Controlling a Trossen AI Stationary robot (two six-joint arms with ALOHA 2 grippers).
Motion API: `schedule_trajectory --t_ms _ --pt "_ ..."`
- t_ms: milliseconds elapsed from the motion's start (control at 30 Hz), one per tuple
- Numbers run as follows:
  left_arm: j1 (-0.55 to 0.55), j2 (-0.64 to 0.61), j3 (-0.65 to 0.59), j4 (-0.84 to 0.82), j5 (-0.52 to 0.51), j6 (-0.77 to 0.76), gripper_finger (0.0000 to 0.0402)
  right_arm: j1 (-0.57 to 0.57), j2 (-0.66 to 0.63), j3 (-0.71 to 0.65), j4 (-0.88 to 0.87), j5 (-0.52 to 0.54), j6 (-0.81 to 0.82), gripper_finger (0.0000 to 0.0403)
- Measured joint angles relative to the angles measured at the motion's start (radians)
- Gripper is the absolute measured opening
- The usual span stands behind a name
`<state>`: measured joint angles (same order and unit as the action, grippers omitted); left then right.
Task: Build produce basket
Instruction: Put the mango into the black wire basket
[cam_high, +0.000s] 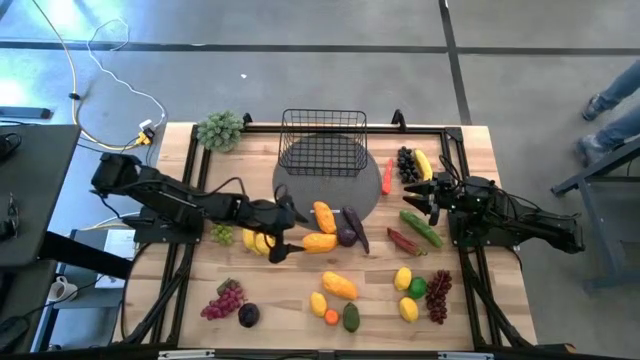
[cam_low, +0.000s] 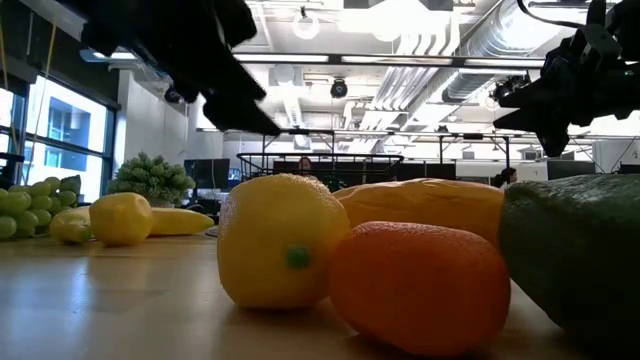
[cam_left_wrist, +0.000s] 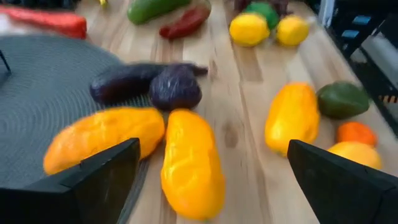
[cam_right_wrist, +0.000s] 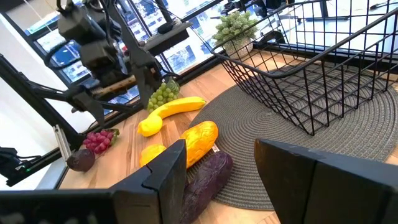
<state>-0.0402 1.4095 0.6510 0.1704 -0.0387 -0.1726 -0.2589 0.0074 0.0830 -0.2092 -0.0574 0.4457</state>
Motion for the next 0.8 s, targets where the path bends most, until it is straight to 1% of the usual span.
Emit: schedule_trajectory --t_ms 267,800 --pt "0.0 0.119 0.0 0.096 -0.003 -0.007 0.0397 0.0 0.0 0.0 0.0 0.0 0.0 0.0172" --pt "0.0 0.298 0.0 0.203 -0.016 -0.036 0.0397 0.0 0.0 0.0 0.0 0.0 0.0 0.0172"
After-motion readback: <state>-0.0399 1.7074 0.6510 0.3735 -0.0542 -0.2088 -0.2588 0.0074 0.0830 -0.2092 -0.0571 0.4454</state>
